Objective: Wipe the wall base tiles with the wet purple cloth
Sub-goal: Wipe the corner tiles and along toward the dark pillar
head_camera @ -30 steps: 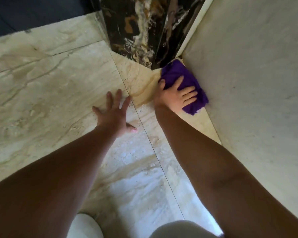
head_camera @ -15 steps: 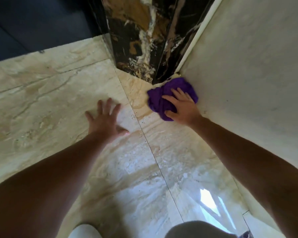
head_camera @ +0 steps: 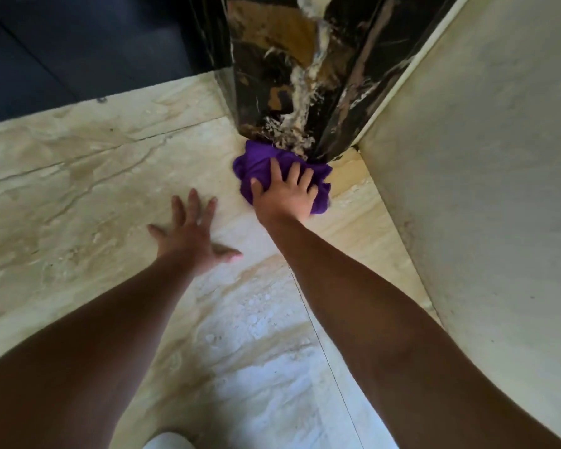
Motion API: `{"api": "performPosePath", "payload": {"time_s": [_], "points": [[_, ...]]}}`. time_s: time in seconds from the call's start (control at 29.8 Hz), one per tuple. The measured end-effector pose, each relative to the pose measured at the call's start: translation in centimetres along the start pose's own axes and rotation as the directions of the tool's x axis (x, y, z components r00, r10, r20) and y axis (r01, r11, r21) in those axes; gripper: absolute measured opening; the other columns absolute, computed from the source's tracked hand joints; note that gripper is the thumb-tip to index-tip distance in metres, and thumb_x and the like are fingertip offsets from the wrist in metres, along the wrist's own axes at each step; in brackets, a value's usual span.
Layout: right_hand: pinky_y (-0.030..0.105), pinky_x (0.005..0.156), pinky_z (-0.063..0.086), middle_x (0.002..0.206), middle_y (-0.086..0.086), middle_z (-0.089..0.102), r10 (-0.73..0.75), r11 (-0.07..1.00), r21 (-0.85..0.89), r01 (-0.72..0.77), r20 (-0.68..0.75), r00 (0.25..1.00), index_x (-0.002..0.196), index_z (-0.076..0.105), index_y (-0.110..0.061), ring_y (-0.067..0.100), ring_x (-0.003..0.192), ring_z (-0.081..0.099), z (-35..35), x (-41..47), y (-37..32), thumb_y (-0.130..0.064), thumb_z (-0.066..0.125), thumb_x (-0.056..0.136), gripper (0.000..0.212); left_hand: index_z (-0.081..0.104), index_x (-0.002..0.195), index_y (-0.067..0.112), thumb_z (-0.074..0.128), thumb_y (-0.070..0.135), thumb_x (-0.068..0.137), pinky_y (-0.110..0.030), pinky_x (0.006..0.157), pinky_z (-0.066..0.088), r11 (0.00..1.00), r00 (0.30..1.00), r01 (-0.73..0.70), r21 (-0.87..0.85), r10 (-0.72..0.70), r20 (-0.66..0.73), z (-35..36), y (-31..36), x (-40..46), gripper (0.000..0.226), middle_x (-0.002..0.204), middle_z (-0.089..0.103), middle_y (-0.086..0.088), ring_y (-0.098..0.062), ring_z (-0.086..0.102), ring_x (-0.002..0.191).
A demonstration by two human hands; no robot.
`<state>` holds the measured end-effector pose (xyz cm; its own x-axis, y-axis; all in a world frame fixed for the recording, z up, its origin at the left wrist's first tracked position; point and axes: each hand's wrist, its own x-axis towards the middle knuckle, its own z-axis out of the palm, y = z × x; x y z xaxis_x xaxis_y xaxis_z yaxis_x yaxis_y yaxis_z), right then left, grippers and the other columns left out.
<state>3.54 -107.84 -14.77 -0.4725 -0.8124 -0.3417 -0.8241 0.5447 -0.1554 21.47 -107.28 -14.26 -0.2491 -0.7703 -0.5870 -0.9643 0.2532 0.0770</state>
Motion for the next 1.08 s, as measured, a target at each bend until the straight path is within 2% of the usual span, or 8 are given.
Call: {"api": "performPosePath", "payload": {"time_s": [0.07,0.13,0.24,0.3,0.44,0.71,0.84,1.08], "points": [[0.054,0.116,0.020,0.160,0.014,0.029,0.027,1.000,0.006,-0.028,0.021,0.999,0.155,0.026,-0.033,0.041,0.144,0.024,-2.3,1.8,-0.3,-0.064,0.026,0.098,0.065,-0.018,0.156,0.038,0.058,0.091,0.061,-0.081,0.108,0.017,1.000,1.000,0.003,-0.008,-0.003,0.006,-0.7,0.3,0.2,0.132,0.164,-0.033,0.002,-0.032,-0.024,0.153],[0.054,0.114,0.025,0.158,0.014,0.032,-0.126,0.992,-0.027,0.124,-0.063,0.990,0.156,0.024,-0.033,0.040,0.141,0.031,-3.2,1.1,2.0,-0.062,0.029,0.098,0.065,-0.018,0.156,0.037,0.058,0.090,0.062,-0.081,0.108,0.018,1.000,1.000,-0.003,0.013,0.003,0.002,-0.9,0.8,0.1,0.132,0.164,-0.034,0.001,-0.033,-0.024,0.153],[0.051,0.122,0.019,0.167,0.006,0.018,-0.593,0.802,-0.143,0.580,-0.078,0.801,0.156,0.024,-0.038,0.031,0.153,0.015,-2.0,-0.9,7.3,-0.056,0.032,0.102,0.058,-0.017,0.157,0.035,0.055,0.091,0.063,-0.080,0.109,0.017,0.999,0.999,-0.035,0.025,0.036,-0.039,-0.5,0.5,0.3,0.131,0.165,-0.031,-0.002,-0.035,-0.023,0.153],[0.051,0.123,0.017,0.167,0.003,0.019,-0.673,0.731,-0.194,0.655,-0.045,0.738,0.155,0.028,-0.038,0.028,0.155,0.011,-0.8,0.3,9.6,-0.050,0.034,0.104,0.053,-0.015,0.157,0.035,0.054,0.093,0.062,-0.076,0.112,0.015,0.998,0.995,-0.057,0.020,0.058,-0.078,-0.6,0.6,0.5,0.131,0.166,-0.028,-0.003,-0.036,-0.021,0.153],[0.048,0.123,0.014,0.166,0.000,0.023,-0.480,0.876,-0.139,0.462,-0.164,0.862,0.153,0.032,-0.040,0.027,0.153,0.016,1.7,2.6,5.2,-0.046,0.036,0.102,0.051,-0.015,0.157,0.036,0.055,0.092,0.062,-0.073,0.115,0.010,0.999,0.997,-0.045,-0.020,0.043,-0.070,0.0,0.0,0.9,0.131,0.166,-0.029,-0.003,-0.035,-0.023,0.153],[0.048,0.119,0.016,0.167,-0.006,0.018,-0.484,0.870,-0.130,0.475,-0.042,0.874,0.154,0.028,-0.044,0.028,0.153,0.014,1.1,4.8,-5.2,-0.046,0.028,0.104,0.049,-0.019,0.156,0.036,0.056,0.091,0.062,-0.074,0.116,0.007,0.999,0.999,-0.026,-0.021,0.026,-0.026,0.2,-0.4,0.7,0.132,0.164,-0.034,-0.003,-0.035,-0.028,0.151],[0.045,0.122,0.016,0.166,-0.004,0.022,-0.518,0.851,-0.144,0.505,-0.073,0.852,0.153,0.030,-0.042,0.024,0.153,0.016,1.1,2.1,3.6,-0.044,0.033,0.104,0.050,-0.018,0.156,0.036,0.057,0.090,0.062,-0.076,0.114,0.007,0.999,0.999,-0.042,-0.035,0.041,-0.026,0.1,-0.7,0.6,0.132,0.164,-0.033,-0.004,-0.036,-0.028,0.151],[0.054,0.124,0.013,0.162,0.011,0.031,-0.237,0.961,-0.165,0.221,-0.084,0.968,0.143,0.046,-0.026,0.034,0.151,0.021,-2.2,-0.9,16.6,-0.043,0.033,0.104,0.044,-0.021,0.155,0.031,0.057,0.088,0.064,-0.080,0.111,0.011,0.999,0.999,-0.050,-0.006,0.050,0.004,-0.6,-0.1,0.5,0.132,0.162,-0.035,-0.009,-0.042,-0.028,0.149]]}}
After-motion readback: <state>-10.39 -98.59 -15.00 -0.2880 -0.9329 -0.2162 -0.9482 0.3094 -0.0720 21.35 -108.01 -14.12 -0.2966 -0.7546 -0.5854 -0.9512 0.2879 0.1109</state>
